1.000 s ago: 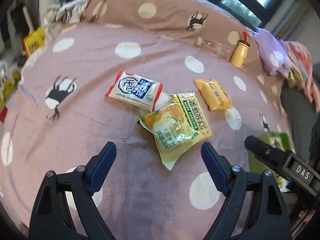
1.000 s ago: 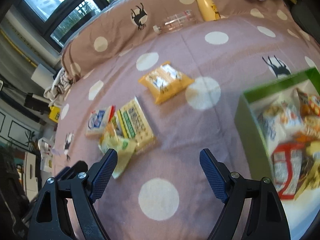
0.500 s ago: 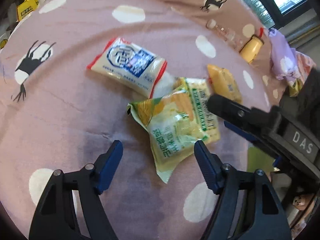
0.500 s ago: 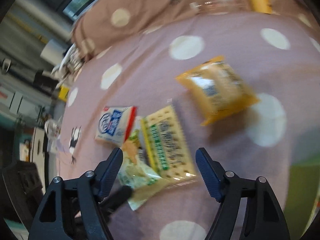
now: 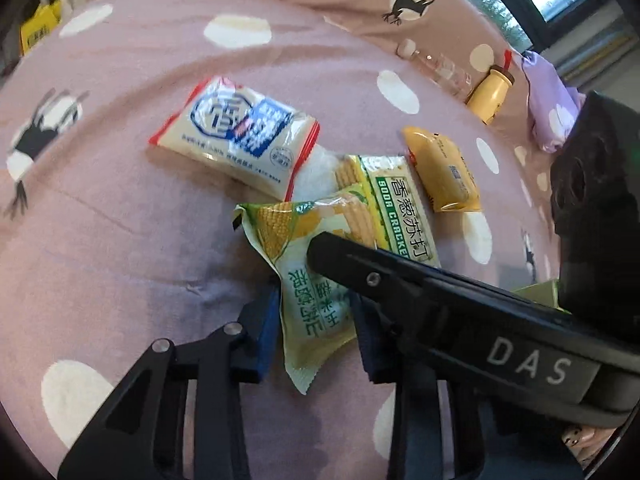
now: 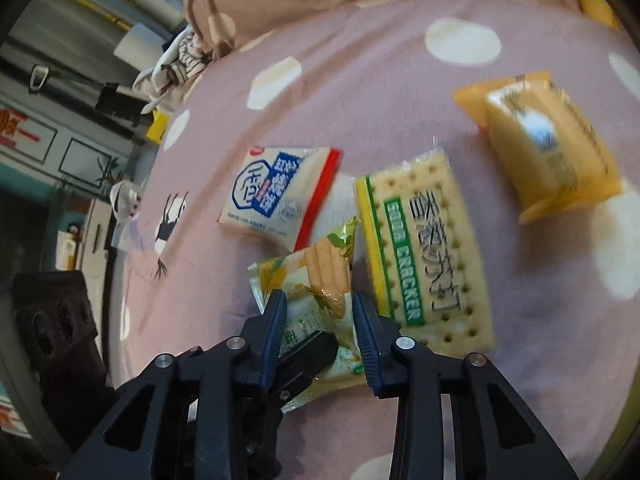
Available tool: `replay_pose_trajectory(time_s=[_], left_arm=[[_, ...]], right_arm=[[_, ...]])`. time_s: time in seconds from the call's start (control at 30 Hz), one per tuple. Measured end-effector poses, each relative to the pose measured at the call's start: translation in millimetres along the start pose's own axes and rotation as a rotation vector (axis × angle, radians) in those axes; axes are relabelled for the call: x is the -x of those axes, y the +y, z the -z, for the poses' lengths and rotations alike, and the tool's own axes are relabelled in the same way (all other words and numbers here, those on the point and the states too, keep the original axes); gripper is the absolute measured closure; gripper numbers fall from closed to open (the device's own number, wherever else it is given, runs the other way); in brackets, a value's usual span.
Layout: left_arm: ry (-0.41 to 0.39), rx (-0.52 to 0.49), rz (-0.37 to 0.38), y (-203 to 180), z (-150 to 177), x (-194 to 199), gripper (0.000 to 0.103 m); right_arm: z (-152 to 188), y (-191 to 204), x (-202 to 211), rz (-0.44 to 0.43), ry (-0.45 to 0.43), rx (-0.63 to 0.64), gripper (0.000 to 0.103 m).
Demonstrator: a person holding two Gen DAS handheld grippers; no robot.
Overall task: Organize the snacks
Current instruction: 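Grasp the corn-printed yellow-green bag with the right tool, then lift the corn-printed bag with the right tool and carry it over the box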
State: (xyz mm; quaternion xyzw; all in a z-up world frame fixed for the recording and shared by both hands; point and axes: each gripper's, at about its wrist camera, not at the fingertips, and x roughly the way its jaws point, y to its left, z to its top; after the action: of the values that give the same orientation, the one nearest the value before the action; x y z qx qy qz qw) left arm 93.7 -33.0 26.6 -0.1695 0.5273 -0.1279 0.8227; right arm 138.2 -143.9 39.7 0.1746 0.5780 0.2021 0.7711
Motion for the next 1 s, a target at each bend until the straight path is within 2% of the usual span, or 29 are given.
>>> replay_pose_trajectory(time_s=[0.2, 0.53, 0.7, 1.0], left_arm=[[-0.013, -0.061, 0.013, -12.0, 4.5, 14.2, 0.073], [-0.092, -0.239, 0.057, -57.7, 25.3, 60.3, 0.073], [-0.104, -0.349, 0.100, -101.6, 38.6, 70.4, 0.073], [-0.097, -0.530, 0.199, -194.7, 56.3, 67.5, 0.072]], right_arm=[[13.1, 9.9, 22.1, 0.010, -0.045, -0.001, 0.068], [52.0, 23.5, 94.7, 0.066, -0.209, -0.021, 0.068], [70.8, 11.4, 139.6, 0.126, -0.302, -0.063, 0.067], [97.7, -42.1, 219.3, 0.222, -0.455, -0.202, 0.067]])
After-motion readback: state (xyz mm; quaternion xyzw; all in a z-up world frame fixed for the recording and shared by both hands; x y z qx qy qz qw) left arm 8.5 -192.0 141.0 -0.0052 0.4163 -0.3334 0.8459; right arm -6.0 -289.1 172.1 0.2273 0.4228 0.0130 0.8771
